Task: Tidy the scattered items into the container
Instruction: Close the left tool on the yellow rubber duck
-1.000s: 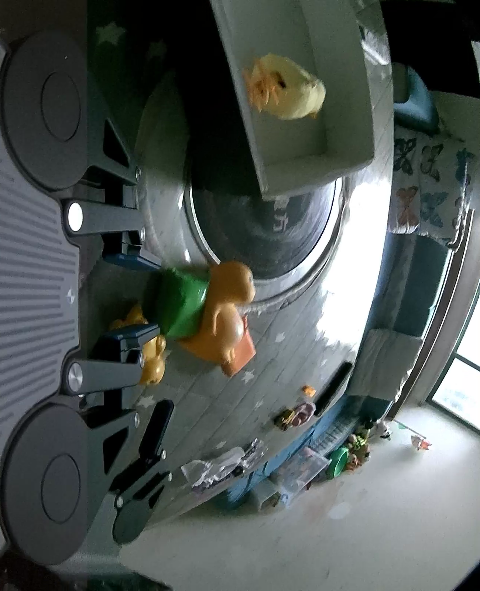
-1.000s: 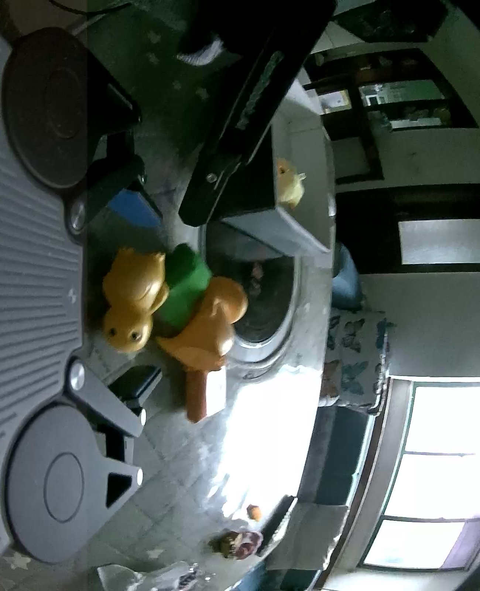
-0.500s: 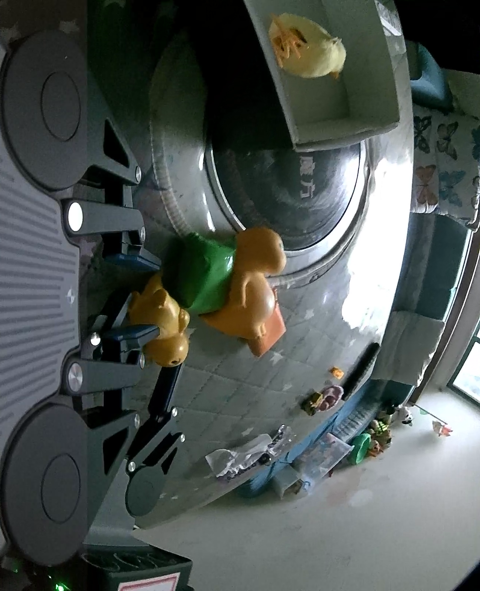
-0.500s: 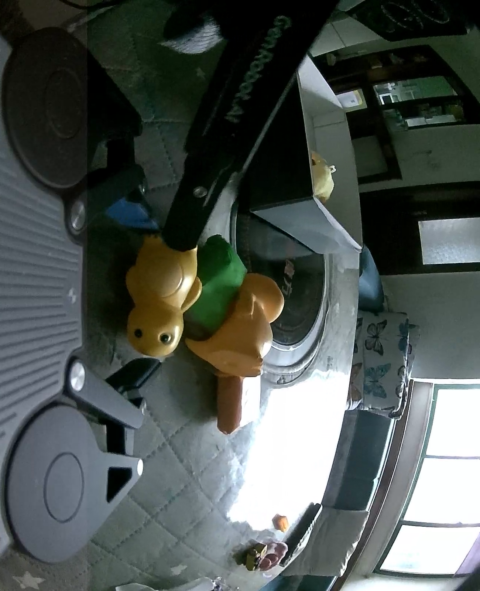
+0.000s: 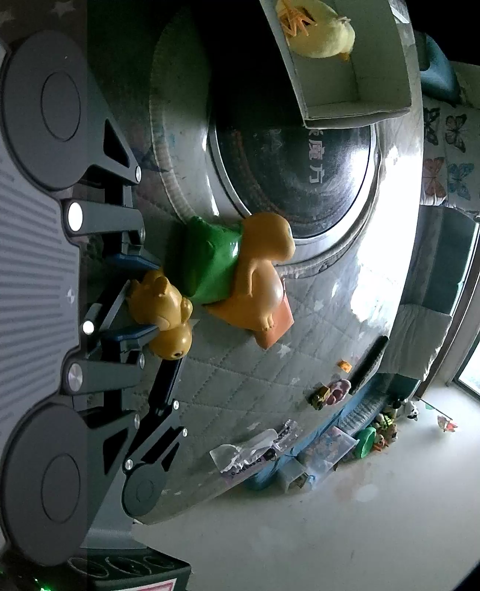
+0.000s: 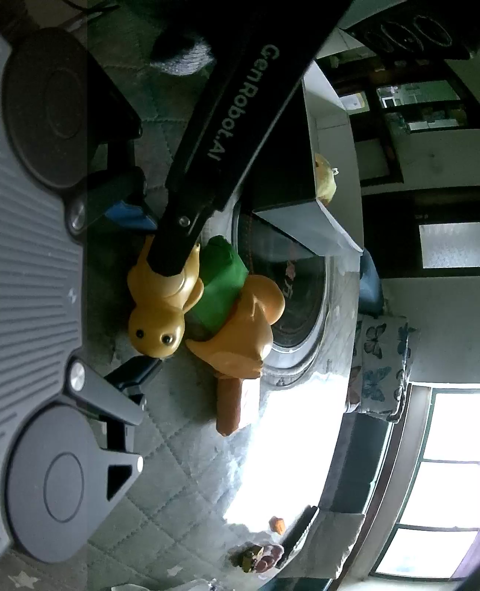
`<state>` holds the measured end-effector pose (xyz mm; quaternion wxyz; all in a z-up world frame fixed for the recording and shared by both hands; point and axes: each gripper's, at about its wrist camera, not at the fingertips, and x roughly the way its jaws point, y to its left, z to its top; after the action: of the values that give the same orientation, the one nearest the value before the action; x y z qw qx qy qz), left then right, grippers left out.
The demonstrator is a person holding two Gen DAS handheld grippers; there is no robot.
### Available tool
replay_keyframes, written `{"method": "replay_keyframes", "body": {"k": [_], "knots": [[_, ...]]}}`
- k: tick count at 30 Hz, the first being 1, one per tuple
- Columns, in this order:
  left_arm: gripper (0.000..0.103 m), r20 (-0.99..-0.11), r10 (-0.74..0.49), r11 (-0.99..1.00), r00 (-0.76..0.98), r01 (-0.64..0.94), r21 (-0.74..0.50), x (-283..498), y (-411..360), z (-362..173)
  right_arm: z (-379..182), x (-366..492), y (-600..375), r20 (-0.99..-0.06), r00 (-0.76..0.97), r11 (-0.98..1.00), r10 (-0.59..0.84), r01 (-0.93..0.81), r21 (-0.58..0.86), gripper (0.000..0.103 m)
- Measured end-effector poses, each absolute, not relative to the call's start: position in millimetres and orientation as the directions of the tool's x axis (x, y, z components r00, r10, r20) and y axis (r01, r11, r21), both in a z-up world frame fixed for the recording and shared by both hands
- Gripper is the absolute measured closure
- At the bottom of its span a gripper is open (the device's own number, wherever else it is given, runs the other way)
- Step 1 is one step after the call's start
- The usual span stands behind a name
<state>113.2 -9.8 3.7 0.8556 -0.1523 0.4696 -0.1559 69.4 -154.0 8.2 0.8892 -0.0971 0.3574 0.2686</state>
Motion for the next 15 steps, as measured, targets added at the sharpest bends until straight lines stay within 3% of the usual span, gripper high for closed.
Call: {"method": "replay_keyframes", "body": {"k": [15], "knots": [[0.068,-0.73,-0.42,0.898,0.538,0.131,-0.42,107,-2,17,21,62,-148,-0.662,0.615,0.83,0.428,-0.557,0.02,0.03]]}}
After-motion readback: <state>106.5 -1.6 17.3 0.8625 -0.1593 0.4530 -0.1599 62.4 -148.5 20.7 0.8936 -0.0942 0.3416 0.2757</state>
